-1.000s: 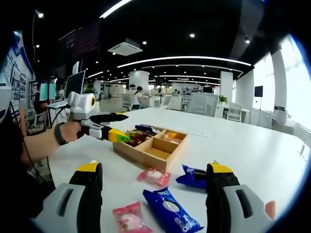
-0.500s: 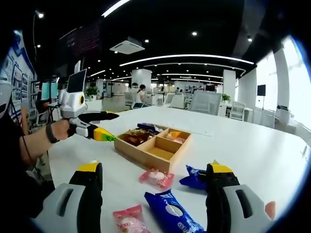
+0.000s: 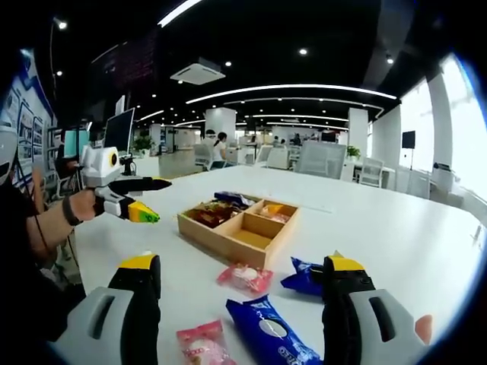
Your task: Pick up the scattered marshmallows, QQ candies, Oreo cookies, and mixed nuts on the table and sort them into separate containers
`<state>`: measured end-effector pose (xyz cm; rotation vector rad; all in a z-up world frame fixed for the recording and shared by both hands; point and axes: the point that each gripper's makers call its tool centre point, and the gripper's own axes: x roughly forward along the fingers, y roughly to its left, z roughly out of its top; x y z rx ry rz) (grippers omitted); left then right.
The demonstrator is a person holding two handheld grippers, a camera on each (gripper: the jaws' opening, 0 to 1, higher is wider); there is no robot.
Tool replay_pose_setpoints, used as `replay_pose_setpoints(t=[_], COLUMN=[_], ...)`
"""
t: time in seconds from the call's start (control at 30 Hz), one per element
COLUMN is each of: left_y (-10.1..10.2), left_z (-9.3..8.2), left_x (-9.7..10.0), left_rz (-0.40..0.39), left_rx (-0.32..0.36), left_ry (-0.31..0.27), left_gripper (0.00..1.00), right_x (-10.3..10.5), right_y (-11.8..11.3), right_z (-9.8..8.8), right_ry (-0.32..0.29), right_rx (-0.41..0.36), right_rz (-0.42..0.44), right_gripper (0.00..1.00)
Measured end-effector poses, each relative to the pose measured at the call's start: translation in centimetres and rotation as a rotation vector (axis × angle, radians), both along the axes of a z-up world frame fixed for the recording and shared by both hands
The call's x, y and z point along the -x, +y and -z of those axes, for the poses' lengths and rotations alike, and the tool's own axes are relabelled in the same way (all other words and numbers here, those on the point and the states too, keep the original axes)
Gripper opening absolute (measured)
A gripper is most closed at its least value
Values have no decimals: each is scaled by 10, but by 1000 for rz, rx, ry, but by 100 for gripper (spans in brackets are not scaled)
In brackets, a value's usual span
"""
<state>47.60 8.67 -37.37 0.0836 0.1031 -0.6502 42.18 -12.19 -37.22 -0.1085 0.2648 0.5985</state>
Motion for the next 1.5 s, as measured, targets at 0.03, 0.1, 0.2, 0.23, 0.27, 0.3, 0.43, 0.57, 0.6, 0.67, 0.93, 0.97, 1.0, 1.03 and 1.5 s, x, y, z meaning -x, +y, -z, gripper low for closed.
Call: replay_pose_setpoints(t=[0.03,0.1,0.2,0.23,0.27,0.3,0.43,0.57,0.6,0.67,0.93,0.97,1.0,1.03,1.5], left_y=[1,5,10,11,13,14,17,20,20,20,25,26,27,28,34], left_z=[1,2,4,5,7,8,11,11,11,14,18,18,19,19,20], left_x=[2,4,7,9,10,11,15,20,21,25,35,36,37,38,54], left_rz=[0,-5,-10,-12,-14,-14,-14,-16,-16,-6,-10,-12,-12,-11,17], left_rx=[0,11,25,21,18,16,13,11,10,0,-23,-25,-25,-21,30], left_ry=[3,10,16,19,19,20,32,39,41,54,66,68,69,72,137], left_gripper=[97,97,97,97,97,97,97,97,97,97,97,97,97,97,97], right_x=[0,-1,-1,-1,-2,-3,-3,-3,-2,-2,-3,-3,-3,-3,-2], right_y=[0,0,2,2,3,4,6,6,6,6,1,1,2,2,3], right_z=[1,1,0,0,1,2,5,7,6,5,2,2,3,3,3], right_ry=[3,3,-1,-2,-1,2,7,16,15,15,8,8,8,8,11], right_rx=[0,2,-3,-5,-5,-4,-7,1,2,4,12,12,13,13,26], right_rz=[0,1,-3,-4,-6,-6,-11,-12,-12,-12,-2,-2,-2,-3,-8], right_gripper=[83,83,83,83,83,83,83,83,84,84,84,84,84,84,84])
